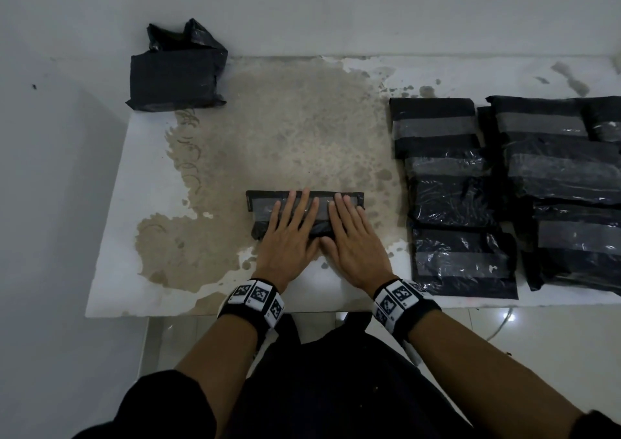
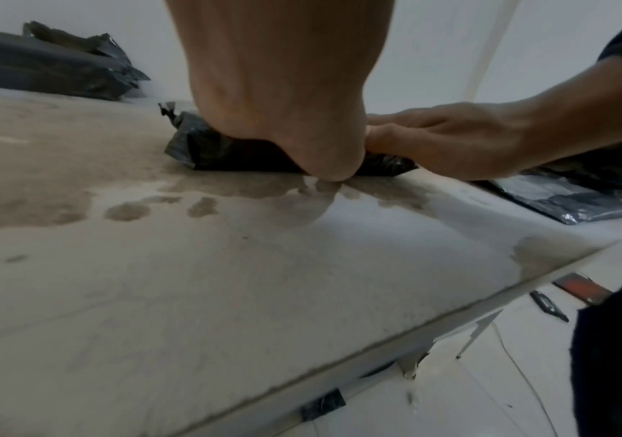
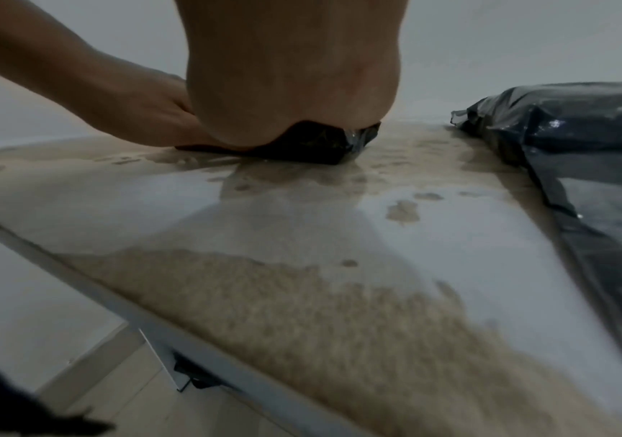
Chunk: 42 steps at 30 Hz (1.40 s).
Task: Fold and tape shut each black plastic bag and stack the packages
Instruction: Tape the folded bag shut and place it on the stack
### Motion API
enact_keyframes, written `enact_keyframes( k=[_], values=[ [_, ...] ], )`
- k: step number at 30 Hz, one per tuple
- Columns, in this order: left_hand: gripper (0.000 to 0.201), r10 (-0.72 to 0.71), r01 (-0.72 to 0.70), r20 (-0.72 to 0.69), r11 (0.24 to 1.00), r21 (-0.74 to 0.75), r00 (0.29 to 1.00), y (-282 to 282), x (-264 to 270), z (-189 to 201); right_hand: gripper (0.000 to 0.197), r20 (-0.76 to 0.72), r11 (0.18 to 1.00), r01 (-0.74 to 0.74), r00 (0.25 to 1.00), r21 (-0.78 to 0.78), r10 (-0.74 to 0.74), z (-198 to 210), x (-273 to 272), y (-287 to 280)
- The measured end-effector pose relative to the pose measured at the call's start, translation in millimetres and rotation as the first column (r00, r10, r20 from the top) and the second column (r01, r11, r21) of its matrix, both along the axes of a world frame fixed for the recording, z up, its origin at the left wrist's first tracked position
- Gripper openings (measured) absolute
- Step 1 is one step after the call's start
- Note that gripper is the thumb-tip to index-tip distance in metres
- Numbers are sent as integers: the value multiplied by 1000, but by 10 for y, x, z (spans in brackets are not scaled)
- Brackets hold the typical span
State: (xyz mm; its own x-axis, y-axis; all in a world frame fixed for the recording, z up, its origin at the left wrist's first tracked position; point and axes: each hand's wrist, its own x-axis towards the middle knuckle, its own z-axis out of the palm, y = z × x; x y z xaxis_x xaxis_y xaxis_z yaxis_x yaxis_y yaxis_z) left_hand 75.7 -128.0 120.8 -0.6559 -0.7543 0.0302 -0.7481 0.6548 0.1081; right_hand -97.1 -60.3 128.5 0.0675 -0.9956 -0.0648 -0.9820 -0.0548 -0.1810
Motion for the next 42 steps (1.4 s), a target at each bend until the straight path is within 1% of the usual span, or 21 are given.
enact_keyframes(
  k=[2, 6, 11, 13, 15, 20, 23, 25, 27, 30, 32, 34, 36, 40, 42],
  values=[
    [71, 1, -1, 15, 1000, -19, 1000, -3, 16, 0, 70, 33, 999, 54, 998, 2, -55, -14, -36, 46],
    [70, 15, -15, 16, 1000, -10, 1000, 17, 5, 11, 70, 193, 987, 161, 968, -7, -157, -27, -21, 87],
    [74, 26, -26, 18, 1000, 16, 999, 23, -24, 35, 72, 402, 960, 281, 880, -12, -253, -43, 109, 58],
    [77, 38, -38, 6, 998, 41, 999, 31, -52, 45, 73, 455, 947, 320, 840, 25, -296, -44, 141, 32],
    [80, 43, -42, -6, 998, 55, 999, 38, -58, 50, 74, 479, 939, 338, 817, 53, -321, -30, 149, 15],
    [76, 53, -46, -67, 994, 96, 996, 47, -49, 76, 73, 411, 941, 333, 851, 57, -326, -17, 109, 39],
    [70, 70, -62, -64, 992, 107, 996, 93, -84, 89, 77, 390, 928, 363, 845, 83, -365, -12, 123, 57],
    [66, 96, -90, -56, 991, 104, 994, 113, -94, 80, 77, 357, 928, 359, 858, 97, -370, -17, 108, 70],
    [64, 166, -159, -59, 982, 105, 984, 121, -72, 64, 76, 313, 931, 347, 877, 110, -364, -21, 66, 87],
    [65, 334, -325, -65, 939, 110, 940, 136, 1, 57, 76, 269, 931, 344, 891, 122, -365, -28, 34, 83],
    [66, 411, -400, -67, 907, 133, 909, 137, 38, 57, 76, 245, 929, 348, 897, 126, -369, -28, 50, 77],
    [68, 450, -431, -96, 886, 172, 888, 129, 32, 64, 75, 222, 928, 344, 903, 139, -368, -11, 54, 79],
    [67, 495, -457, -155, 860, 226, 855, 123, 0, 88, 75, 196, 931, 333, 913, 149, -358, 20, 46, 81],
    [64, 618, -536, -225, 775, 335, 753, 108, -49, 157, 77, 178, 938, 311, 925, 154, -336, 32, 19, 78],
    [65, 657, -552, -230, 739, 386, 718, 86, -62, 183, 78, 181, 942, 303, 928, 142, -326, 34, -6, 79]
  ],
)
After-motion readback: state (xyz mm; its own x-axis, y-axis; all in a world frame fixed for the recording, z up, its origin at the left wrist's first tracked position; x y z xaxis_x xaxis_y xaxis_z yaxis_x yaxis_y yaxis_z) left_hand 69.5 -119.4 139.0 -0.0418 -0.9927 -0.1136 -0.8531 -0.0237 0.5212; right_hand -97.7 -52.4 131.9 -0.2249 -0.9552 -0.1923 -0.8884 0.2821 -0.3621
